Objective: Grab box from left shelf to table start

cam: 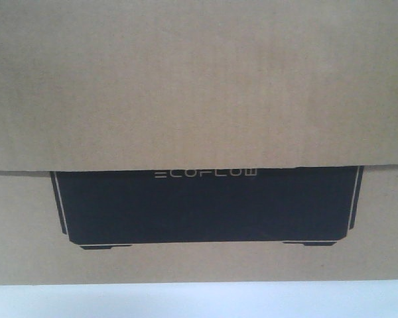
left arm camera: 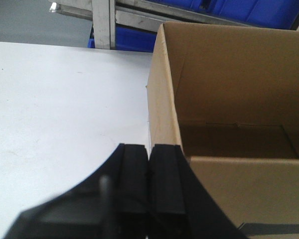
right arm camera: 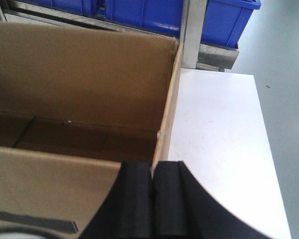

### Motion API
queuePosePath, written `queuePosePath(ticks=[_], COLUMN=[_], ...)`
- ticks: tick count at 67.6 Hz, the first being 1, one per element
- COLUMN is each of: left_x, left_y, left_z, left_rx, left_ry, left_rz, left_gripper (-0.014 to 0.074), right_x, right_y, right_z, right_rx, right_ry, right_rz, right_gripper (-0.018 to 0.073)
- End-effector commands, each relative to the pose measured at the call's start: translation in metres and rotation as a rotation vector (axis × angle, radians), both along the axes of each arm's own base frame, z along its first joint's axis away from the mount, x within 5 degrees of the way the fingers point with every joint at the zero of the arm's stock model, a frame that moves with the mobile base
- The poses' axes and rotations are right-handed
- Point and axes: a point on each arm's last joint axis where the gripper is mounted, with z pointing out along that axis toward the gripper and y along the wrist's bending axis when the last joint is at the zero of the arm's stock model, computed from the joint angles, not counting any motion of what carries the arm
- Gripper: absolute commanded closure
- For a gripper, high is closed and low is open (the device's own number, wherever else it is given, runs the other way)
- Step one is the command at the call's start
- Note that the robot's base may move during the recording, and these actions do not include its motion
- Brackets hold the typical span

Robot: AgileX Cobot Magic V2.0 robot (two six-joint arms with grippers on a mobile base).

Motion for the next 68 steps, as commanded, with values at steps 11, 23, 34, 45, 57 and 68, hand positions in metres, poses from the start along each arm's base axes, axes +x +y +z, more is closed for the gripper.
queuePosePath(ticks=[11, 23, 34, 45, 57, 68], left_x=[-0.011, -0.013, -0.013, -0.013, -0.013, -0.013], left_y=[0.005, 0.004, 0.005, 0.005, 0.005, 0.002], left_z=[-0.044, -0.059, -0.06, -0.06, -0.06, -0.061], left_rx=[0.056, 0.052, 0.054, 0.054, 0.054, -0.011], left_ry=[-0.263, -0.308, -0.295, -0.295, -0.295, -0.279], left_rz=[0.001, -0.01, -0.008, -0.008, -0.008, -0.026], left_gripper=[0.0696, 0.0696, 0.0696, 0.0696, 0.0696, 0.0696], right_x=[-0.022, -0.023, -0.023, -0.023, -0.023, -0.023], right_y=[-0.004, -0.005, -0.005, -0.005, -0.005, -0.005], right_z=[-0.05, -0.066, -0.067, -0.067, -0.067, -0.067], right_rx=[0.001, 0.008, 0.008, 0.008, 0.008, 0.008], right_ry=[-0.245, -0.311, -0.309, -0.309, -0.308, -0.308], right_rz=[-0.037, -0.048, -0.048, -0.048, -0.048, -0.048], right_gripper=[0.0503, 0.0503, 0.0503, 0.0503, 0.0503, 0.0503])
